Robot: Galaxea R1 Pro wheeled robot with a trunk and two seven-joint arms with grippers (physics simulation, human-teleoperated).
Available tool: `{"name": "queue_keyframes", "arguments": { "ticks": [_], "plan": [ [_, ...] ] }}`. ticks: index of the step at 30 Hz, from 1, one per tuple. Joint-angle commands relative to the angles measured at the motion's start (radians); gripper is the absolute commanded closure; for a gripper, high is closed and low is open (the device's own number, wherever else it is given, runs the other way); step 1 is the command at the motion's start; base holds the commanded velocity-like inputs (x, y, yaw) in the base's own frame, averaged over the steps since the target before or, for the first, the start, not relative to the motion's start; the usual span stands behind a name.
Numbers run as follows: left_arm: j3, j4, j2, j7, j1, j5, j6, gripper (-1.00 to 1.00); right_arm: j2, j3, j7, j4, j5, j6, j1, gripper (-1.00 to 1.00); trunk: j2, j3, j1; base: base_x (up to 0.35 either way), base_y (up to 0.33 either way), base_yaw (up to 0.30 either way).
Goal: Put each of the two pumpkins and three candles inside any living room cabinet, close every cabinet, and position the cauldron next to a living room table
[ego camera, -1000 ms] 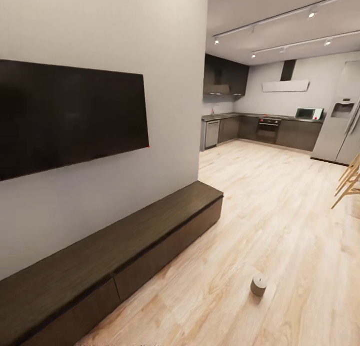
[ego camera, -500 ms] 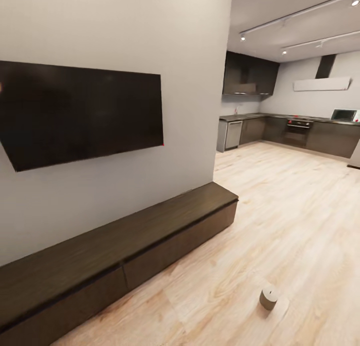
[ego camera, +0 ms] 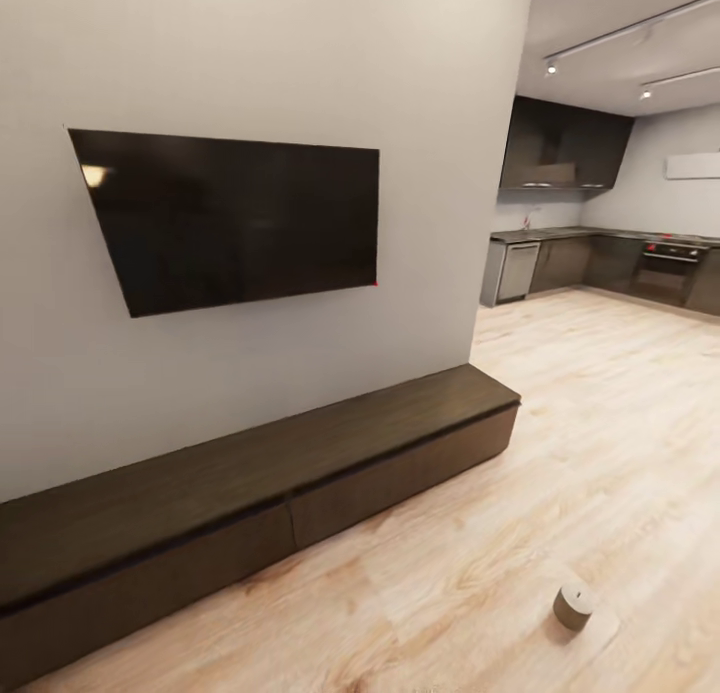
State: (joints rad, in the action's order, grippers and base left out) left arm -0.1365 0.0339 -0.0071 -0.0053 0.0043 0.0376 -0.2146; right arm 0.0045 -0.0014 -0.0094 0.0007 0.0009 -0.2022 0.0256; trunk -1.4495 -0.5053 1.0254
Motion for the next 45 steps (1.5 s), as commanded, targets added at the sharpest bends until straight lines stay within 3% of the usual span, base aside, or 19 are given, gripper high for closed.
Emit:
{"name": "queue_keyframes", "arguments": {
  "ticks": [1, 11, 26, 45],
  "plan": [
    [-0.003, 0.001, 0.0, 0.0, 0.0, 0.004, -0.002, -1.0, 0.0, 0.0, -0.001, 0.001, 0.0, -0.003, 0.0, -1.0, 0.0, -0.001, 0.0, -0.181, 0.0, 0.294],
    [-0.004, 0.0, -0.001, 0.001, 0.0, 0.004, -0.002, -1.0, 0.0, 0.0, -0.001, 0.001, 0.002, -0.003, 0.0, -1.0, 0.0, -0.005, 0.0, -0.148, -0.051, 0.294],
    [-0.005, 0.001, 0.0, 0.001, 0.0, 0.006, -0.002, -1.0, 0.0, 0.0, -0.001, 0.001, 0.004, -0.003, 0.0, -1.0, 0.0, -0.01, 0.0, 0.019, -0.236, 0.294],
    [-0.004, 0.002, 0.0, 0.001, 0.0, 0.007, -0.003, -1.0, -0.001, -0.001, 0.0, 0.001, -0.001, -0.005, 0.0, -1.0, 0.0, -0.016, 0.0, 0.023, 0.001, 0.294]
  ]
}}
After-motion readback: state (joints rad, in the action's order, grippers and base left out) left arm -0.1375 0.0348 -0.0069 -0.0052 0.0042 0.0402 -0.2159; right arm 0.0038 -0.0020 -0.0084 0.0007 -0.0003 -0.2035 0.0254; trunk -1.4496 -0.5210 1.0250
